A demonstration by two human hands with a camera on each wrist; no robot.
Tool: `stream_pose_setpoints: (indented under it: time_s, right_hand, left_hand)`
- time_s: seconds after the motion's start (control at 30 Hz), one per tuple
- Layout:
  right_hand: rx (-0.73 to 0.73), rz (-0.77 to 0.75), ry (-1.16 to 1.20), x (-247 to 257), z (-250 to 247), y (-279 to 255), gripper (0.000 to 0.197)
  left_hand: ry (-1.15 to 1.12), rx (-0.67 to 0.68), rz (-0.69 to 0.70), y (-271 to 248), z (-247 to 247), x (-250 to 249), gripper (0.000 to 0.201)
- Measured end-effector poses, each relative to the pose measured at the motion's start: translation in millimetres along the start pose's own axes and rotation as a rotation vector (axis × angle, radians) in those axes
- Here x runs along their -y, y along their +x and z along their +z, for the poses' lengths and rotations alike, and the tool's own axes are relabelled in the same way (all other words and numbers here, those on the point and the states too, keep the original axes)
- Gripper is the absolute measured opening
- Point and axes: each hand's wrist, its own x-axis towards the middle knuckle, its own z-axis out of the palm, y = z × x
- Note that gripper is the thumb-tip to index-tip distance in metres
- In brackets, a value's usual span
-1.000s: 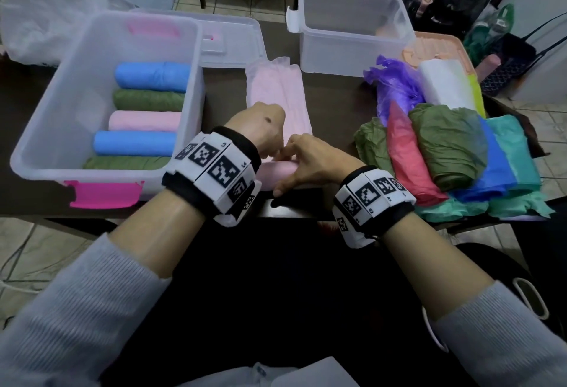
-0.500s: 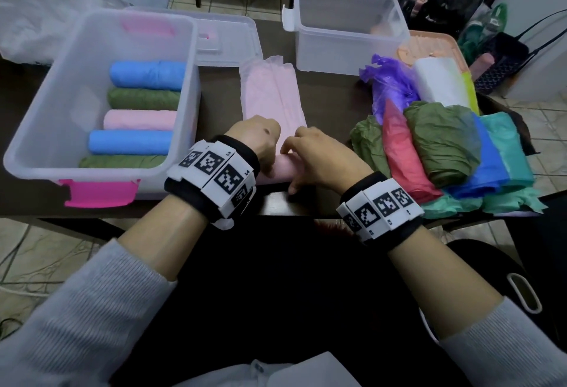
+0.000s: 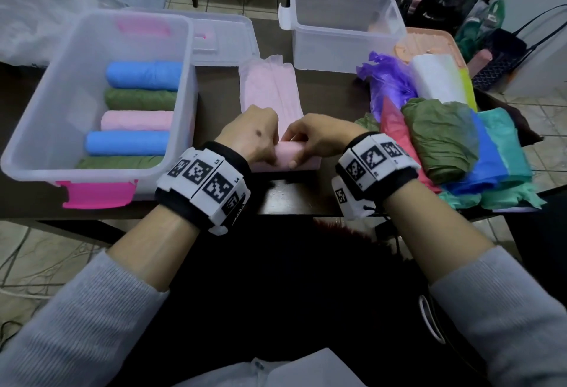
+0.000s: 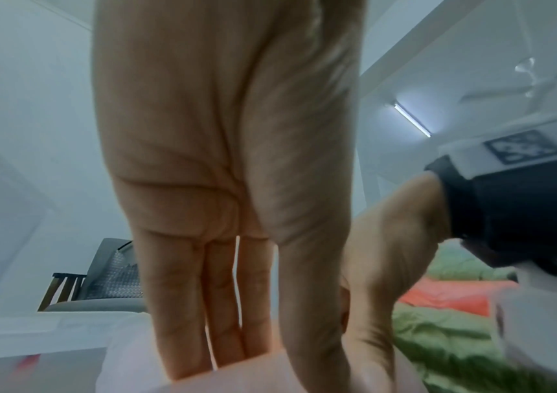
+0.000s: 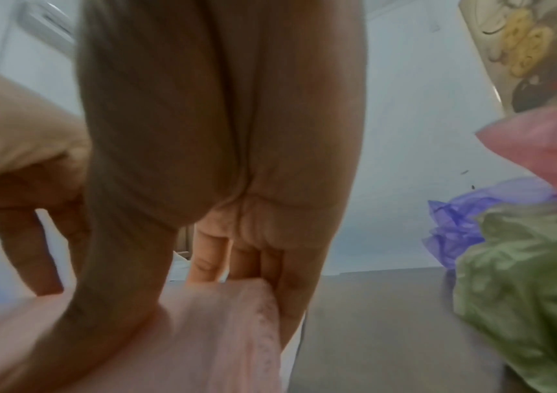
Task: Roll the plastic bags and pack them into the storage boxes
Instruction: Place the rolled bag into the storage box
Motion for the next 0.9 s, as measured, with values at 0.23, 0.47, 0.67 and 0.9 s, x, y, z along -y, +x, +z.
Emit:
stream_pose_setpoints:
  time_s: [0.23, 0.47, 0.67, 0.9]
  right_hand:
    - [-0.145, -0.049, 0.093, -11.0, 2.6, 4.5, 0.066]
    - [-0.345, -0.103, -0.278, 7.8, 41.6, -32.0, 0.063]
    - [-0.269, -0.069, -0.257, 24.7, 54.9, -40.1, 0.052]
    - [-0.054, -0.053, -0.086, 21.2, 23.7, -22.1, 0.042]
  left_hand:
    - [0.121, 0.036, -0.022, -2.5, 4.9, -6.2, 0.069]
    - [0.124, 0.067, -0.029, 2.2, -1.4, -6.9, 0.038]
    - [0.222, 0.195, -0.026, -8.4, -1.4, -1.2, 0.038]
    - [0.107, 0.07, 0.017, -14.5, 1.0, 7.4, 0.04]
